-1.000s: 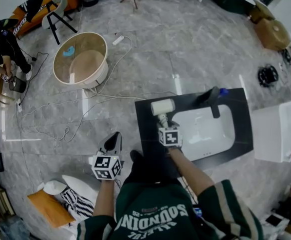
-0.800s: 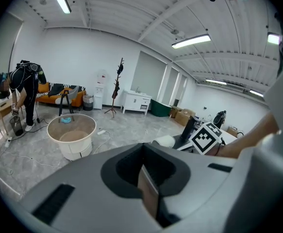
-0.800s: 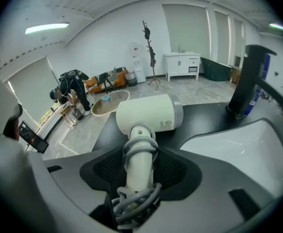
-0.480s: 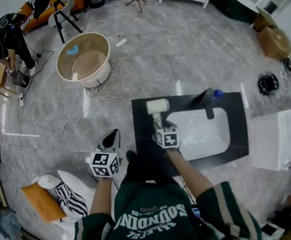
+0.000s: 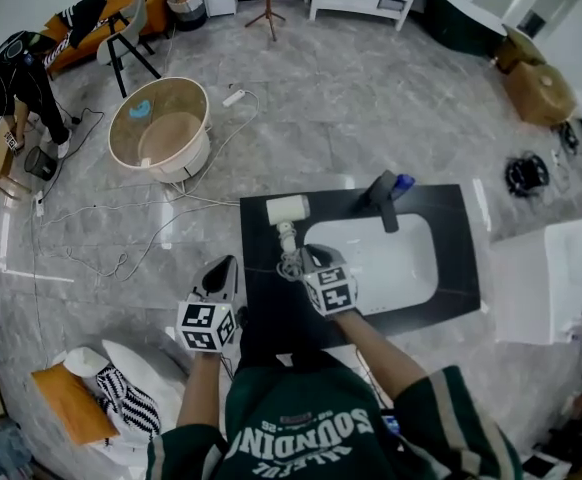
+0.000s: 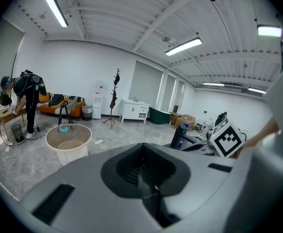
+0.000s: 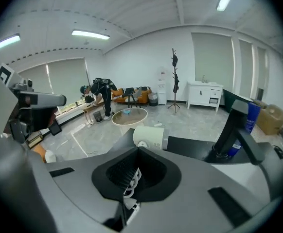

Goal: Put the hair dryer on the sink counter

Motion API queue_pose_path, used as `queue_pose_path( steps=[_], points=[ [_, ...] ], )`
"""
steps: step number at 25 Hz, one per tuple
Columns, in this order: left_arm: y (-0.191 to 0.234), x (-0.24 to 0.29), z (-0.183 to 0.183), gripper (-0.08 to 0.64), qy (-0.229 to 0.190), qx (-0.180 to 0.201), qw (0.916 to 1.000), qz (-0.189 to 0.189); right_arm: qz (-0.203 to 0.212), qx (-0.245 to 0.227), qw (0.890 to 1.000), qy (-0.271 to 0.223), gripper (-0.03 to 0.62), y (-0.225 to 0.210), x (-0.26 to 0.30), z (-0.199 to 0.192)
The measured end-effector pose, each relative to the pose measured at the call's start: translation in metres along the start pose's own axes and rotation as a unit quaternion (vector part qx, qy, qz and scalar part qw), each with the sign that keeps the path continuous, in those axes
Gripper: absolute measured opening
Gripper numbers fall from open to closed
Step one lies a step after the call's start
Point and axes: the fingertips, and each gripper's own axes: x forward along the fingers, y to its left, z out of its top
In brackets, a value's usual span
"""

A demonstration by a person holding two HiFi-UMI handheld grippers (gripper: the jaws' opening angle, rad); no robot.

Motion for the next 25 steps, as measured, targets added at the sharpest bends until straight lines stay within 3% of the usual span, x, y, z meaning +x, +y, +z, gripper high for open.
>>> queue_pose_path(
  steps=[7, 17, 25],
  points=[
    [-0.041, -0.004, 0.007, 0.002, -0.019, 0.008, 0.9998, 0.005, 0.028, -0.027, 0.996, -0.075, 0.002, -0.006, -0.056, 0.027],
    [-0.09, -0.008, 0.023, 0.002, -0.042, 0.032, 0.9986, 0.003, 0.037, -0.033, 0.981, -0.185, 0.0, -0.028, -0.133, 0.058],
    [-0.11, -0.015, 0.024, 0.002, -0.052, 0.04, 0.9978, 0.005, 0.037, -0.036, 0.977, -0.205, 0.0, -0.039, -0.156, 0.05]
  ],
)
